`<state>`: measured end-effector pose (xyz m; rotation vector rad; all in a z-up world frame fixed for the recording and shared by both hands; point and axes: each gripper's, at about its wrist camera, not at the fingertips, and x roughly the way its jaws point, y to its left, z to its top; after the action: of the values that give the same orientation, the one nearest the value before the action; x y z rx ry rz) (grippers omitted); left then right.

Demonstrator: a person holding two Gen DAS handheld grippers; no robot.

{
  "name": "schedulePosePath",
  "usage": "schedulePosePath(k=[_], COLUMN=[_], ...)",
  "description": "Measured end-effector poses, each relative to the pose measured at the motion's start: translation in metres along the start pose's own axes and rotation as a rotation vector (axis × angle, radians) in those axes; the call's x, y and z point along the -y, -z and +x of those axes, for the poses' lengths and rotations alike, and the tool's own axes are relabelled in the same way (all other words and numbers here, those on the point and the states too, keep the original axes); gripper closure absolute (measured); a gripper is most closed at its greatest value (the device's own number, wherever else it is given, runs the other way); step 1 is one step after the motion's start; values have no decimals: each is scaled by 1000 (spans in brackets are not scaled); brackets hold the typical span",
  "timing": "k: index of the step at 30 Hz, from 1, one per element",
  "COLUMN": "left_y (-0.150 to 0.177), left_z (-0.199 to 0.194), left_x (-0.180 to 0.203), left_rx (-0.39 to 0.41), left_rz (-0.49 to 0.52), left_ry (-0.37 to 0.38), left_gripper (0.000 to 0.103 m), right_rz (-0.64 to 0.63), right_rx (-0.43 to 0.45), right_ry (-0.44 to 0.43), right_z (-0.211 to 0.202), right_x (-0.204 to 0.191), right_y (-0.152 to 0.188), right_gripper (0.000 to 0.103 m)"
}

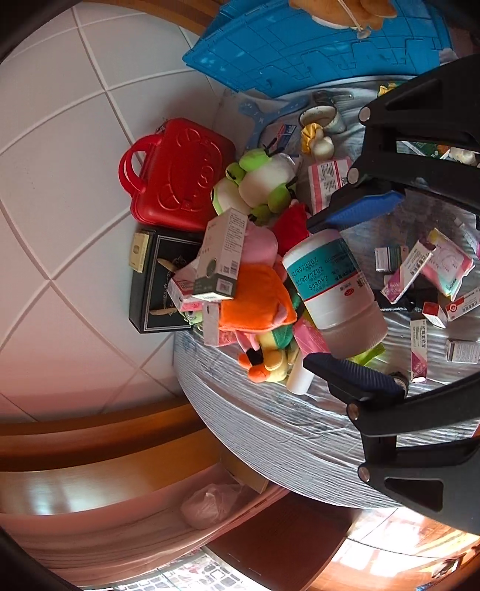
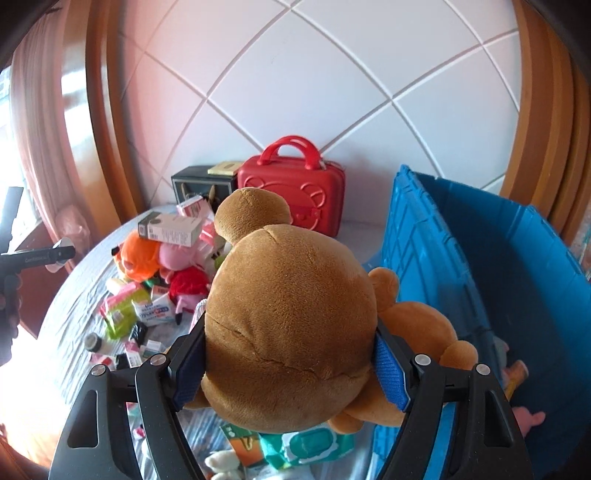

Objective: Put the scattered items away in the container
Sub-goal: 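Lift the pill bottle and teddy bear and carry them over the blue crate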

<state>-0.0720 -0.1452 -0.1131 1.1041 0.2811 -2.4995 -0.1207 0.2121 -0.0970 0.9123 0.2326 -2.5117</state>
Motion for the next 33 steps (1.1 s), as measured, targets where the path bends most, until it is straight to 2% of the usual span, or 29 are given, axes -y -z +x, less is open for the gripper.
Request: schedulePosePath(k=[8,20,25,33], left_y=[-21,-44,-53,-57], left_z=[-33,-70,-83,-95], left_x=[48,117,164,260], left_rx=[69,143,171,184], left_rz=[71,185,258,390], left_ry=[52,129,168,262], left_gripper=[37,37,37,37], right_rz=[9,38,65,123], right_rx=[82,204,230,250], right_ry=[-33,-23,1,62], right_z=[-40,-90,-102,-115], right_x=[12,46,72,127], right_y=[-19,-38,-35,-23], right_gripper=[25,25,25,25])
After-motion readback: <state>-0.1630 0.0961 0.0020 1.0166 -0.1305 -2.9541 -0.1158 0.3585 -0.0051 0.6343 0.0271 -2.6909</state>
